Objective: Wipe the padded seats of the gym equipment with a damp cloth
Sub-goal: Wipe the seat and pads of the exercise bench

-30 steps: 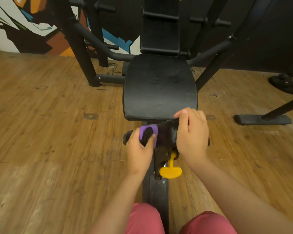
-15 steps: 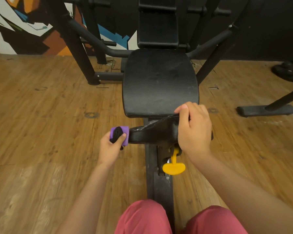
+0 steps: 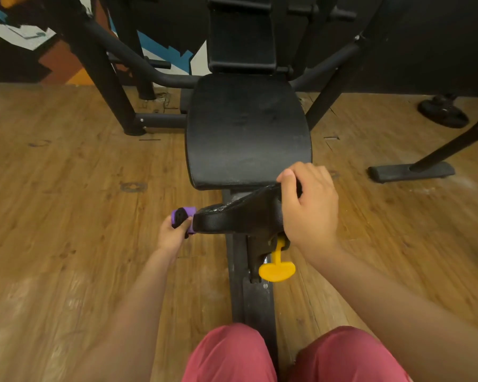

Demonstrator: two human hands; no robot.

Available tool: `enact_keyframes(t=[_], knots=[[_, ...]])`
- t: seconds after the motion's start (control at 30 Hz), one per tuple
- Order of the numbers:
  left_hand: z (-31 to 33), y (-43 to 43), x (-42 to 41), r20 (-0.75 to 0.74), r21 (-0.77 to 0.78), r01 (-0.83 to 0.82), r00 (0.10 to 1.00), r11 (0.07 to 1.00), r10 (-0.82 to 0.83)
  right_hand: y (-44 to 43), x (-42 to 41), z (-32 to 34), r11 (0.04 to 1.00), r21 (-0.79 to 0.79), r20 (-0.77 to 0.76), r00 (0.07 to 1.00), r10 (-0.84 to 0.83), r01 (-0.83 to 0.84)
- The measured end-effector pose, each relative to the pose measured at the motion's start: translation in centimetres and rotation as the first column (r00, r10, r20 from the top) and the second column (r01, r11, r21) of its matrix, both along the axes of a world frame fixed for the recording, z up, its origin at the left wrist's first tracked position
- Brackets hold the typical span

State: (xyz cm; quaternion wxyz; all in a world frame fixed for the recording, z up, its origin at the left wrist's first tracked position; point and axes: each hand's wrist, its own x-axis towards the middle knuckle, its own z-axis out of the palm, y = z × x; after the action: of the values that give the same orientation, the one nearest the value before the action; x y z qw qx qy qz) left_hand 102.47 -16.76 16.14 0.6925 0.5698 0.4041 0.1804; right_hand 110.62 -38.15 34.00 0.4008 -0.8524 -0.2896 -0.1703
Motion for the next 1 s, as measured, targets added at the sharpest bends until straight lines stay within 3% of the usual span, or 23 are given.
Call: enact_keyframes(t=[0.17, 0.63, 0.83, 1.0], knots=[[0.5, 1.2, -1.3, 0.101, -0.018, 0.066, 0.993, 0.998, -0.064, 0.3, -0.1, 0.0, 1.000, 0.012, -0.003, 1.000, -0.012, 0.012], [-0.8, 2.1, 1.6, 0.024, -0.206, 0.114, 0.994, 0.972, -0.111, 0.2, 0.1, -0.3, 1.000, -0.008, 0.026, 1.000, -0.016, 0.016], [1.4, 1.1, -0.3, 0.036, -0.005, 0.061, 0.997, 0.998, -0.061, 0.1, 0.0, -0.3, 0.997, 0.073, -0.010, 1.000, 0.001, 0.000], [4.7, -2.5, -1.4, 0.063, 0.247, -0.105, 0.994, 0.963, 0.092, 0.0, 0.0, -0.3, 0.992, 0.124, -0.074, 0.997, 0.014, -0.005]])
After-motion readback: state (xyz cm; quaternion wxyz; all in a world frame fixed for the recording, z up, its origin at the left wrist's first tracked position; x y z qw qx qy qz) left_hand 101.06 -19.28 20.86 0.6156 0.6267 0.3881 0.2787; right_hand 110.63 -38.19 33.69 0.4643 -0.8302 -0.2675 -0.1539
